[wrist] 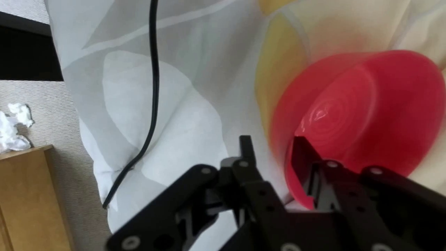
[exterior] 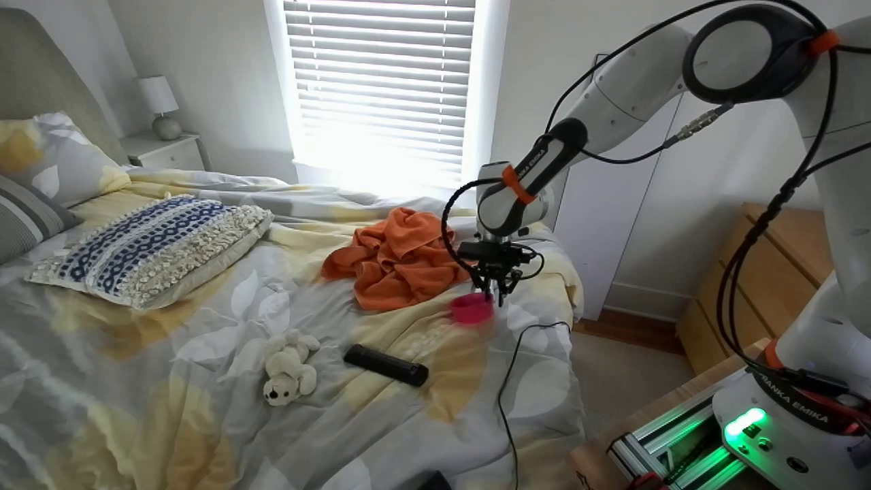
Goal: Pick up the red bowl and put it to the right of the white remote on the bed, pick up the white remote and put it in the red bowl
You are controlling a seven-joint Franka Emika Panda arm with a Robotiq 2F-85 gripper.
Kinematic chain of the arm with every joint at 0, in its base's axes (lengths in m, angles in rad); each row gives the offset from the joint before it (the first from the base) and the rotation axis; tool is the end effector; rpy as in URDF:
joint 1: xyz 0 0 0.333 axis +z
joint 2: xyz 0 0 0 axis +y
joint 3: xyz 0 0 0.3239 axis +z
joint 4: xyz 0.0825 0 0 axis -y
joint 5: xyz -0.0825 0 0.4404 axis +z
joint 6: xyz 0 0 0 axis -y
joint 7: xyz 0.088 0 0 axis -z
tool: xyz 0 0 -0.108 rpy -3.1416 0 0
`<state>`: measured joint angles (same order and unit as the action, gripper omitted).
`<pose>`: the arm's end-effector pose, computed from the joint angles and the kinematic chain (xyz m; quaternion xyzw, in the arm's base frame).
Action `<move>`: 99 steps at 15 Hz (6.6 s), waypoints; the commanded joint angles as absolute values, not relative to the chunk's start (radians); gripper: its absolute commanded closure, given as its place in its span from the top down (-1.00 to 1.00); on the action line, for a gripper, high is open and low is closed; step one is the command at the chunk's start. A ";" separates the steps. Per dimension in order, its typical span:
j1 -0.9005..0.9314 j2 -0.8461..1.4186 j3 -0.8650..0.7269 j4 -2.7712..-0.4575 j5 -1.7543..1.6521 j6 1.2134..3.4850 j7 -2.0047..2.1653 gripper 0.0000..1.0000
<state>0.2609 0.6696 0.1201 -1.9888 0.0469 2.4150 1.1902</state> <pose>0.5589 0.2293 0.0610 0.9002 -0.4155 -0.1212 0.0479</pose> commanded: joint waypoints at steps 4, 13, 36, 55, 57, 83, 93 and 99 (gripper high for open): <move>0.267 0.658 0.117 -1.985 0.118 2.422 1.133 -1.00; 0.339 0.359 -0.029 -2.163 -0.035 2.592 1.300 -0.98; 0.127 0.606 -0.053 -1.869 -0.008 2.720 1.259 -0.98; 0.092 0.863 -0.058 -1.628 0.082 2.651 0.974 0.04; 0.081 0.788 -0.021 -1.681 0.104 2.611 0.908 0.35; 0.284 0.837 -0.023 -1.767 0.171 2.382 0.861 1.00; 0.376 0.926 -0.089 -1.686 0.030 2.467 0.935 0.65; 0.367 0.943 -0.086 -1.668 0.038 2.462 0.933 -0.39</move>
